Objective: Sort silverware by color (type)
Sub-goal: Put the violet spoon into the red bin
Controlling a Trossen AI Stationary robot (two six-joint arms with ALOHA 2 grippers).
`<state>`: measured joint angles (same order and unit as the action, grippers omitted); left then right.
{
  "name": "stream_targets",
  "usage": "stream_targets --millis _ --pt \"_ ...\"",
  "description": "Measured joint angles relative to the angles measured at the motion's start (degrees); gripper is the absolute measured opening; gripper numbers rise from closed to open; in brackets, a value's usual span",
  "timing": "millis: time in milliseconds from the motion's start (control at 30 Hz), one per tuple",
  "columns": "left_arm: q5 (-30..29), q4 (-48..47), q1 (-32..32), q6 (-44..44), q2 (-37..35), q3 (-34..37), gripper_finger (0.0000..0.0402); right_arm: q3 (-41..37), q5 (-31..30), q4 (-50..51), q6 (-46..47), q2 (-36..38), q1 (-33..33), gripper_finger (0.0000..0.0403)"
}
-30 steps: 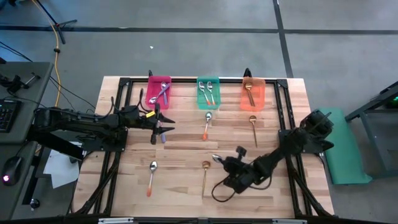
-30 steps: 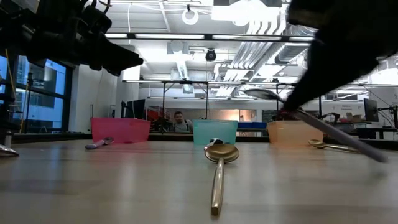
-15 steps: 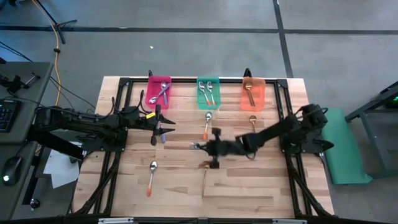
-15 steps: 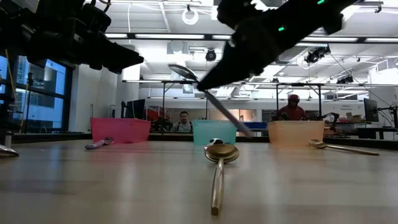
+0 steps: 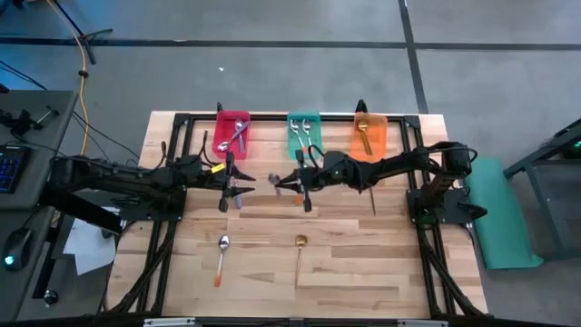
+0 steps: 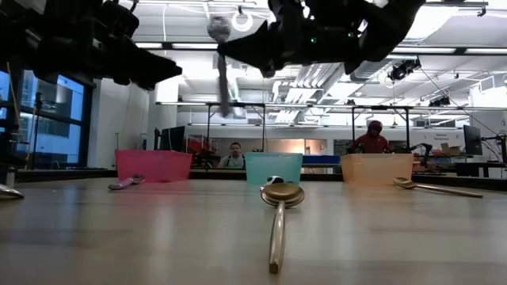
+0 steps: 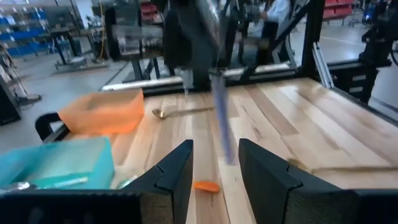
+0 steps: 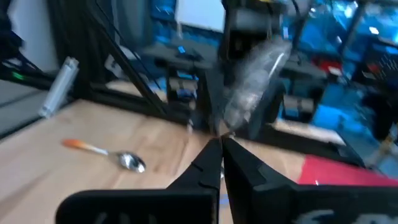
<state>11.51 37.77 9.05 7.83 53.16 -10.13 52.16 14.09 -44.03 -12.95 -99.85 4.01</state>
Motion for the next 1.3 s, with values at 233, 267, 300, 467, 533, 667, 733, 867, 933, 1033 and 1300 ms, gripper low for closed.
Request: stream_targets --millis 233,267,300,467,533,667,733,867,933,1033,1300 --pt "1.1 6.5 -3.6 0.3 5.6 0.0 0.0131 0.0 1.4 -3.1 -1.8 0.0 -1.5 0.0001" --pt "1.1 8.0 -4.0 0.3 6.7 -0.1 0.0137 0.0 1.4 -3.3 -2.1 0.0 -1.9 0.0001" --pt "1.2 9.1 -4.2 0.2 7.9 -0.4 0.0143 0.0 1.4 -3.4 -2.3 0.0 -2.2 0.0001" --pt "1.1 9.2 -5.0 -2.8 14.6 -4.1 0.0181 0.0 1.4 -4.1 -3.0 0.0 -3.0 0.0000" --pt "0.6 9.3 -5.6 -2.8 18.0 -6.3 0.0195 0.0 1.4 -4.3 -3.0 0.0 -3.0 0.0000" --pt "-0.1 14.5 -6.7 -3.1 25.1 -10.0 0.0214 0.0 1.4 -4.3 -3.0 0.0 -3.0 0.0000" --pt "-0.1 18.3 -7.2 -3.1 28.0 -11.2 0.0217 0.0 1.4 -4.3 -3.0 0.0 -3.0 0.0000" --pt "-0.1 22.0 -7.4 -3.1 31.6 -12.8 0.0218 0.0 1.4 -4.4 -3.0 0.0 -3.0 0.0000" --pt "-0.3 22.3 -7.4 -3.1 32.8 -13.4 0.0216 0.0 1.4 -4.6 -3.0 0.0 -3.0 0.0000" --pt "-0.3 22.5 -7.4 -3.3 33.7 -14.1 0.0198 0.0 1.3 -4.8 -3.0 0.0 -3.0 0.0000" --pt "-0.3 22.8 -7.4 -3.3 33.9 -14.7 0.0085 0.0 0.4 -4.9 -3.0 0.0 -3.0 0.0000"
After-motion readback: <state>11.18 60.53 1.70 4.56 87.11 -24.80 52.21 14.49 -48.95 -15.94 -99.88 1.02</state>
